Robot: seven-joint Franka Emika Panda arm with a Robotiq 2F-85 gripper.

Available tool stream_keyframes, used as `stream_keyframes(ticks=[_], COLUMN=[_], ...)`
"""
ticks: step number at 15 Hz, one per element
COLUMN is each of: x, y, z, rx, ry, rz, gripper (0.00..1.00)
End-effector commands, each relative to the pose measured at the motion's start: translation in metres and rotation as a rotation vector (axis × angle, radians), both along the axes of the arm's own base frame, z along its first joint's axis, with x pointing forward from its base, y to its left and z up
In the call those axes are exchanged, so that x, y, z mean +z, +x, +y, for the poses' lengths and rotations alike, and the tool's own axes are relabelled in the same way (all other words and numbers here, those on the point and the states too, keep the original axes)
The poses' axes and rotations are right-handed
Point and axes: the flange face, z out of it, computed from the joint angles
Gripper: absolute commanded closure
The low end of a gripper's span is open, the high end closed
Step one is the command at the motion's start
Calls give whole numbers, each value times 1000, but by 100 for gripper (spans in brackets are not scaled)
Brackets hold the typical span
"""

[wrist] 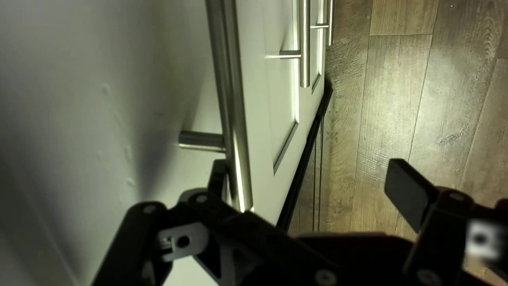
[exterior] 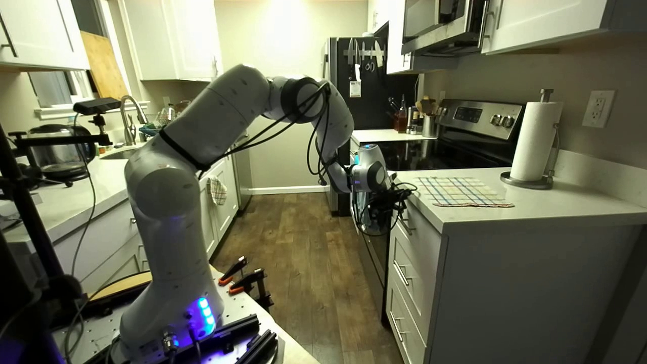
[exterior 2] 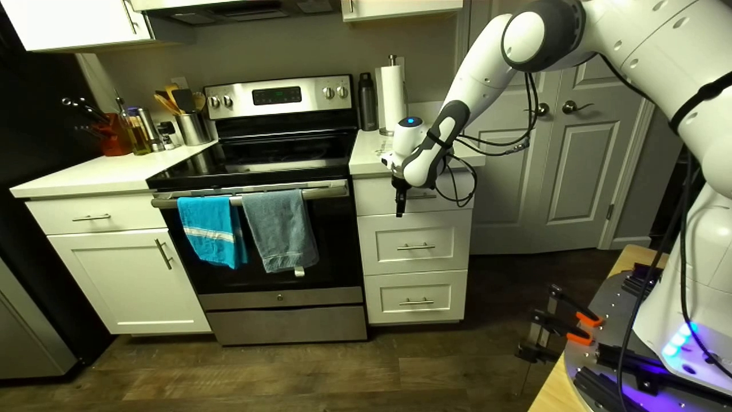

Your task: Open the top drawer of the cabinet on the right

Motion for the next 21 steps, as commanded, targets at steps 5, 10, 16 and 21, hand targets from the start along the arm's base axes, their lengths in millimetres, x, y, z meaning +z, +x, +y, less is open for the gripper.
stream_keyframes(ticks=[5, 10, 16, 21], x=[0, -7, -40, -41], y=[0, -2, -20, -27], z=[1, 15, 64, 76], rx=[-1, 17, 58, 171], ry=[-1, 1, 24, 17], rz=[0, 16, 40, 72], gripper=[0, 0, 0, 0])
